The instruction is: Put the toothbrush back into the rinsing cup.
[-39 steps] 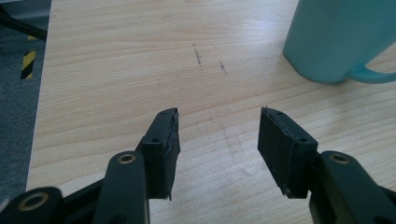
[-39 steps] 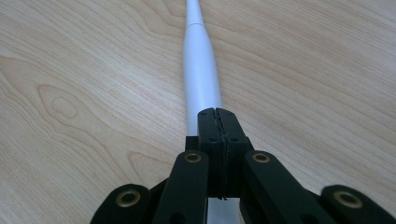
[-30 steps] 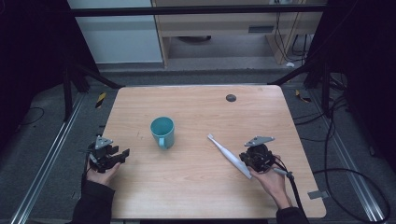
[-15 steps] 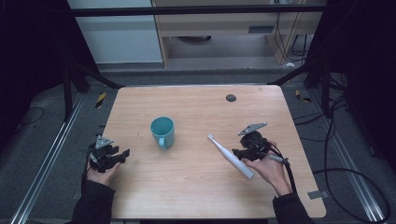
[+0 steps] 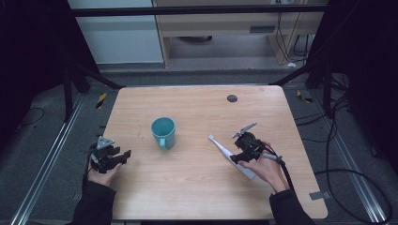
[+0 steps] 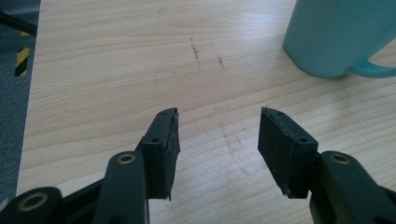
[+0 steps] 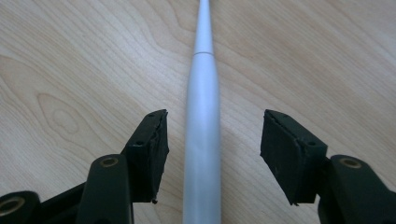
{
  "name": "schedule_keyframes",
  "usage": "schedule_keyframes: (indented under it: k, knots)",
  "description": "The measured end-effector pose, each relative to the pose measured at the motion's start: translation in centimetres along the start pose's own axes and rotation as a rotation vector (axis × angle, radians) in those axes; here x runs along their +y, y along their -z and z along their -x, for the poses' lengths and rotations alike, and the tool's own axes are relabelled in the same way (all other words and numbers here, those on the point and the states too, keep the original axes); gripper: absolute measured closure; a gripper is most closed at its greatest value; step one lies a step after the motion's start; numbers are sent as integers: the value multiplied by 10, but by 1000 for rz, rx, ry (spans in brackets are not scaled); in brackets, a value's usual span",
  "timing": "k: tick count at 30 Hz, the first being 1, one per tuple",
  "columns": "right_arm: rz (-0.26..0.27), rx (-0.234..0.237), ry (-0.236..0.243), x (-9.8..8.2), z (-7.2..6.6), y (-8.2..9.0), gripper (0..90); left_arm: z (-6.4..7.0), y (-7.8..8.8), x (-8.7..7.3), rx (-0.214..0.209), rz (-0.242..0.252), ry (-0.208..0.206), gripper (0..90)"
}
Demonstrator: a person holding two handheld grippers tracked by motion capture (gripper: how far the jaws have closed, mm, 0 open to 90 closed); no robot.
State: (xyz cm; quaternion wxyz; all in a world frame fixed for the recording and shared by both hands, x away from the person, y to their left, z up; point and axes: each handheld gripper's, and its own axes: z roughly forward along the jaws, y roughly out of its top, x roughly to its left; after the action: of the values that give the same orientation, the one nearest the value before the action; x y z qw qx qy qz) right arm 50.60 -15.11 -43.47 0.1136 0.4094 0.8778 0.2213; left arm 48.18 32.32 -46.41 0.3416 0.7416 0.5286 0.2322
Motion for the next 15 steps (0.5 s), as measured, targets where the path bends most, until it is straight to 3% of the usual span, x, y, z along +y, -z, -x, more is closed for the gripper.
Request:
schedule_keyframes:
  k: [15]
  knots:
    - [-86, 25, 7, 6, -1, -17, 477, 1, -3, 0, 3, -21, -10, 477]
